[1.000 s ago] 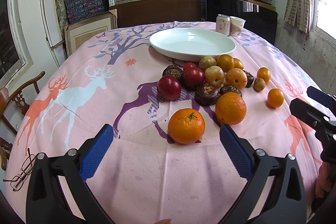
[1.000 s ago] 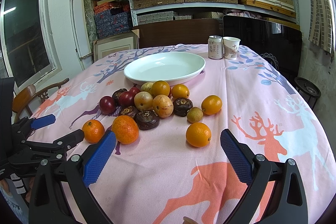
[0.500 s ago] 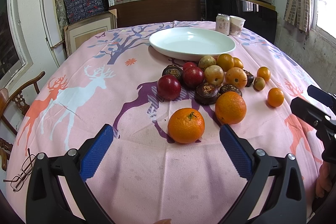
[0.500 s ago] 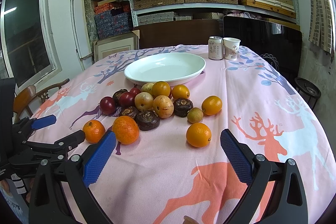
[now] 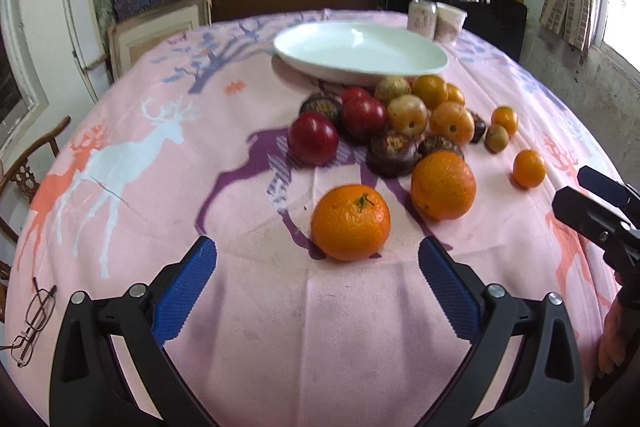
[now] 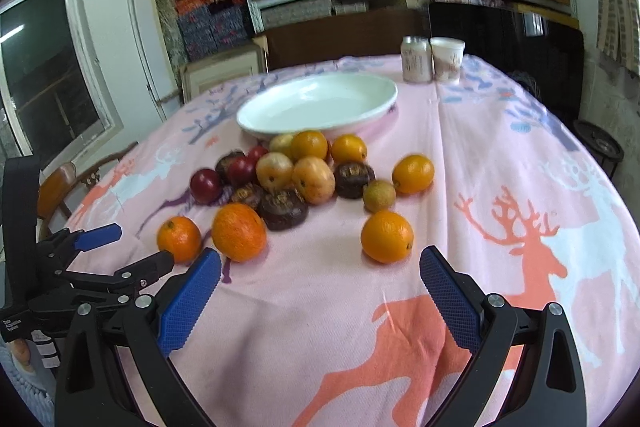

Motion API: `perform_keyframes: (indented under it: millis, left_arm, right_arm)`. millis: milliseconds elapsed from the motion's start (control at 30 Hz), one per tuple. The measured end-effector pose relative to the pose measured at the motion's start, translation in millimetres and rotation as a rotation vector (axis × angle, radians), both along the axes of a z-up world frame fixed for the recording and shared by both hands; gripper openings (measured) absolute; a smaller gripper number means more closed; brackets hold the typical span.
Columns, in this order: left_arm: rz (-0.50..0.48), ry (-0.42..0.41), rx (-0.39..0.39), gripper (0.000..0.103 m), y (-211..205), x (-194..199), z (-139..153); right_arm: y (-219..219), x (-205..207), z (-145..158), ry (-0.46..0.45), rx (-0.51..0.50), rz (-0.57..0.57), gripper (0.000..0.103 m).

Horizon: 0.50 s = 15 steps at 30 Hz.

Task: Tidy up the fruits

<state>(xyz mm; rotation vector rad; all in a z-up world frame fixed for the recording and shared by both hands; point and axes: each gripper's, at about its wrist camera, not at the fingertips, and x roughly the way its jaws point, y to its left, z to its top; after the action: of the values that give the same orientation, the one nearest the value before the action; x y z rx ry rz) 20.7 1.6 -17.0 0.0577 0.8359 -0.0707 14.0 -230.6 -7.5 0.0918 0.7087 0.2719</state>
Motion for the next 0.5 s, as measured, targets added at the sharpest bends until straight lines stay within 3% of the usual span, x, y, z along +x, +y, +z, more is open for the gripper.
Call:
perform_keyframes:
  millis: [167, 300, 500]
  left_arm:
    - [-0.033, 0.162, 0.002, 0.099, -1.4, 22.2, -22.1]
    - [-0.041, 0.160, 0.014, 0.099, -0.7, 20.8, -25.9]
    - [-0.043, 0.155, 0.008, 0.099, 2.2, 12.0, -27.8]
  right_arm:
    - [-5.1, 23.6, -18.0, 0.152, 0.043, 0.023, 0.100]
    - [-11.2, 28.8, -23.4, 0.160, 0.066, 0.052, 0.100]
    - [-25.3, 43.9, -24.7, 0.175, -0.052, 0.054, 0.100]
